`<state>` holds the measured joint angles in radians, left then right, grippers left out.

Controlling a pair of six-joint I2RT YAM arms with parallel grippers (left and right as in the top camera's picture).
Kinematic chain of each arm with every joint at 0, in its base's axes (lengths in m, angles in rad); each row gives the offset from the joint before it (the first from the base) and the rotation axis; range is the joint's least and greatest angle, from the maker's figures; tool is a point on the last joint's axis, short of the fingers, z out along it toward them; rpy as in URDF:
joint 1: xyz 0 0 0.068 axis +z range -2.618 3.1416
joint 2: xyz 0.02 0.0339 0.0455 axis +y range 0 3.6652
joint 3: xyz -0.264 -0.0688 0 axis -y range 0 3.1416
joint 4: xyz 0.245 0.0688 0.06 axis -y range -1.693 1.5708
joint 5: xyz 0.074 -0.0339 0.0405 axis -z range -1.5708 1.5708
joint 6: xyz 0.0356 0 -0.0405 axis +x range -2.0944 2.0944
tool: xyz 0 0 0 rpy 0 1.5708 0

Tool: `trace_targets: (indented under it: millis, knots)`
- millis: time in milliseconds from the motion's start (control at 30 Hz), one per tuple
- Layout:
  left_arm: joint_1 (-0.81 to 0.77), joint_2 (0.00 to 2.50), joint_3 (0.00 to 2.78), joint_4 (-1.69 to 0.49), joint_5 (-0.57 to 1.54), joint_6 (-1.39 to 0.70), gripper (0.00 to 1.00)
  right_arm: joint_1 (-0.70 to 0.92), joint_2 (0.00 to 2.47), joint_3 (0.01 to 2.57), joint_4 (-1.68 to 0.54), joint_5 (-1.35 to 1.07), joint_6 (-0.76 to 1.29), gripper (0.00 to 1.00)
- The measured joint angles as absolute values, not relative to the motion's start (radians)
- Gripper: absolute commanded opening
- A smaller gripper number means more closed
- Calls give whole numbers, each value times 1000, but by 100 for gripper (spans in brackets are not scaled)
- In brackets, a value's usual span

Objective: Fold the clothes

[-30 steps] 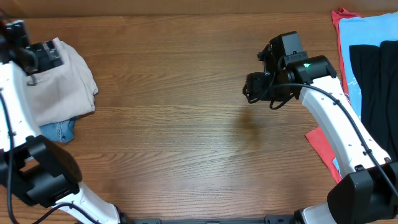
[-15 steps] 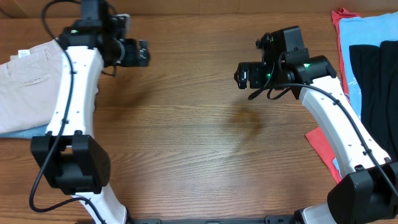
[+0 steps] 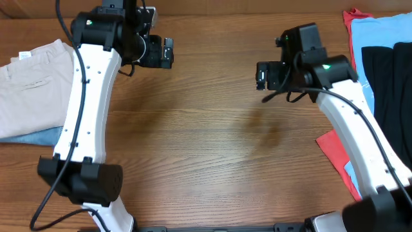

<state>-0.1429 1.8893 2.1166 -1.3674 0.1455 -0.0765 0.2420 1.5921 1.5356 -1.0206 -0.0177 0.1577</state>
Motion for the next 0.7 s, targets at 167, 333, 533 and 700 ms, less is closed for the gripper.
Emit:
trace_targets:
  millis: [167,333,533,700]
  knots:
    - [-144,1804,2101,-1392,87,-77,100,242,1446,1535,-1070,-14,178,91]
    - [-144,1639,1975,-1349,54,-76,100,242,1277,1448,-1052,4,226,91]
    - [-144,1361,1698,-1217,17,-77,100,242,1046,1219,-1011,18,258,100]
    - [-144,1111,1465,-1146,-25,-83,100,242,854,1091,-1026,27,277,100]
